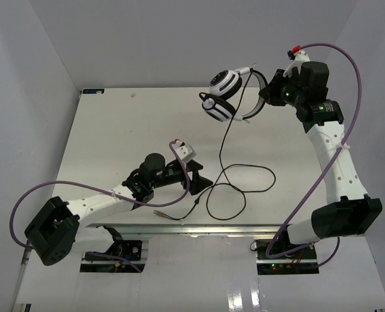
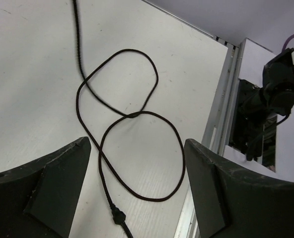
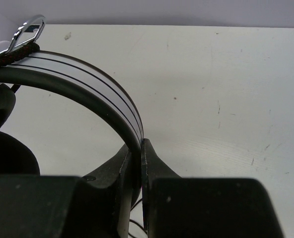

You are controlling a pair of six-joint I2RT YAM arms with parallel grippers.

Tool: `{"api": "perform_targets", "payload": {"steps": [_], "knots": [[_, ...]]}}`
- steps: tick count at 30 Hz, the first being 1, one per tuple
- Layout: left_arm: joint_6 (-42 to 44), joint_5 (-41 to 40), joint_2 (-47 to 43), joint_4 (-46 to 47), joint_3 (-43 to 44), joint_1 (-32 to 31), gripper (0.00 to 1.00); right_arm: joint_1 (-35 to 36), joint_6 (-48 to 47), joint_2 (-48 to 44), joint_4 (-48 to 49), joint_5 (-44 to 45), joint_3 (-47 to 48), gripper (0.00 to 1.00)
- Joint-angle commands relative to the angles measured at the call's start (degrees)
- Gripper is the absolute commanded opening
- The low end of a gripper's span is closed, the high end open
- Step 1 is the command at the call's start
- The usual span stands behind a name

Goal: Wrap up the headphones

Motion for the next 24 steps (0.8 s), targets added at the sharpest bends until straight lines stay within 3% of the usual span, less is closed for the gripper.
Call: {"api": "perform_targets", "payload": {"steps": [1, 5, 11, 24], "knots": [[1.2, -3.3, 2.6, 20.5, -4.3, -0.1, 0.90, -1.7, 6.5, -3.5, 5.7, -3.1, 2.1, 0.08], [1.5, -3.2, 9.4, 33.2, -6.6, -0.1, 0.92, -2.6, 7.7, -4.5, 5.7, -4.5, 2.4, 0.08], [-1.4, 0.4, 20.0, 43.9, -4.5, -1.8, 0.98, -3.4, 8.9, -5.9, 5.7, -6.2, 2.1, 0.08], [-2.4, -6.9, 40.2, 47.9, 8.9, -8.7, 0.98, -4.5, 11.1, -8.0, 6.5, -8.6, 0.4, 0.08]]}}
